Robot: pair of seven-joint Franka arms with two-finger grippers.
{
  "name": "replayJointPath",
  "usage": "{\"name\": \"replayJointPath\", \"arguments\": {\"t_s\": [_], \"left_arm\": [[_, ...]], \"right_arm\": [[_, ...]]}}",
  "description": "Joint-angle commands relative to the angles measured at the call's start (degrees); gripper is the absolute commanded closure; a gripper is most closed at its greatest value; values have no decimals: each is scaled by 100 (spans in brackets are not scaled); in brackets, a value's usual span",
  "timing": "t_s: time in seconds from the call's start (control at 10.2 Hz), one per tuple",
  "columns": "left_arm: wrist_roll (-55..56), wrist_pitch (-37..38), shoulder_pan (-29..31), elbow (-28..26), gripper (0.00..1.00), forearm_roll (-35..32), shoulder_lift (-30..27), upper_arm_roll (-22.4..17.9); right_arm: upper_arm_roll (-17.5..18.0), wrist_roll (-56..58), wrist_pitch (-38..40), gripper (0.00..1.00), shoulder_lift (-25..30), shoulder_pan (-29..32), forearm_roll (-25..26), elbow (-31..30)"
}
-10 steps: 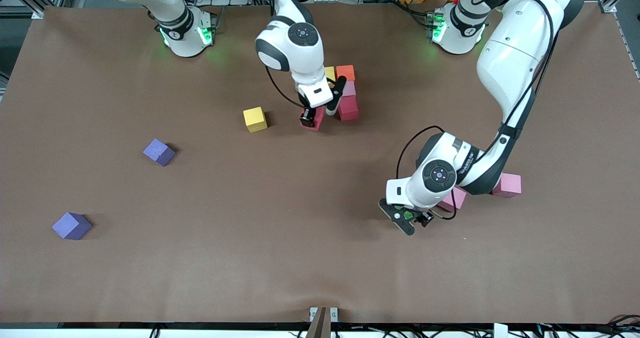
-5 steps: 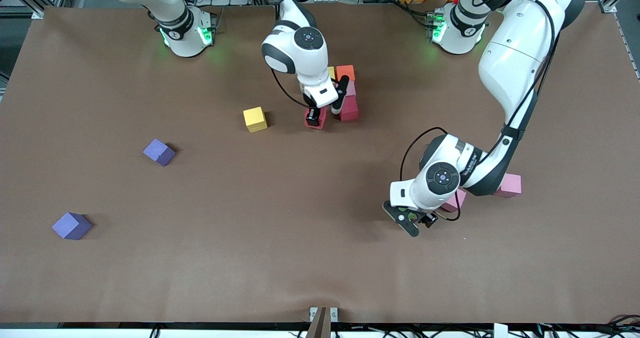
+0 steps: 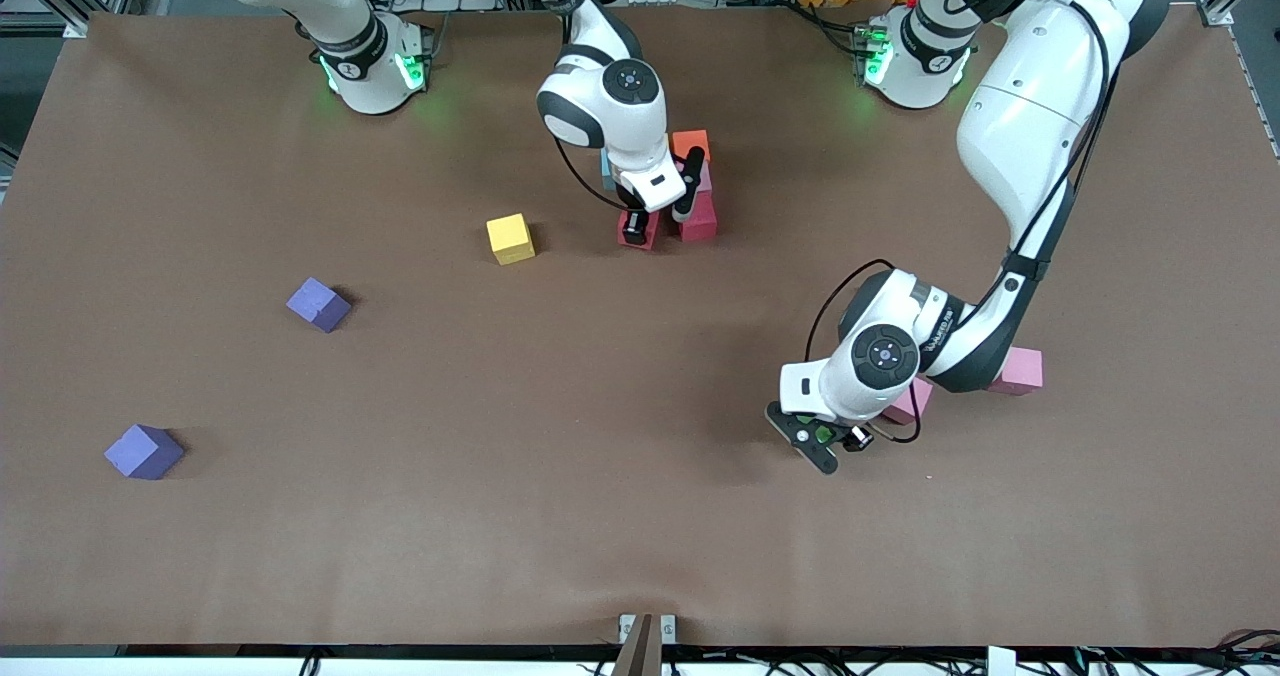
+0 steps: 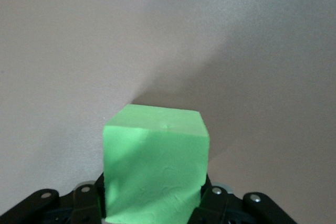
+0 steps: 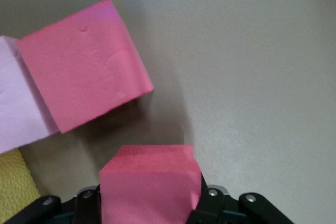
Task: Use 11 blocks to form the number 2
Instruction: 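Hold the green cube while the right gripper places the red cube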
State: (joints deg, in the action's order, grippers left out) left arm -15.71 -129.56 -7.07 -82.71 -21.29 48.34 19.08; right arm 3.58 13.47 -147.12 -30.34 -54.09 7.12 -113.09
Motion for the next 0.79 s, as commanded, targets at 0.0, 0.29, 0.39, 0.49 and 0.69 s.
{"name": "replayJointPath", "arguments": {"t_s": [0.0,0.29,0.39,0.49,0.69], "left_arm": [[-20,44,56,-44,81,-112,-298,7],[-273,509,56,-44,98,-69,-711,78],[-379,632,65,-52,99,-43,-816,148],[-372,773,48,-52,99,-25,-904,227],[-293,871,30,-52,96,194,-1019,394]], "right_arm": [[3,51,-18,43,-104,-66,-114,181],[11,51,-18,43,-235,-171,-114,304],[3,42,-18,43,-288,-189,-114,340],[3,42,-18,43,-332,-207,-114,383],[3,51,-18,43,-350,-242,-114,401]]}}
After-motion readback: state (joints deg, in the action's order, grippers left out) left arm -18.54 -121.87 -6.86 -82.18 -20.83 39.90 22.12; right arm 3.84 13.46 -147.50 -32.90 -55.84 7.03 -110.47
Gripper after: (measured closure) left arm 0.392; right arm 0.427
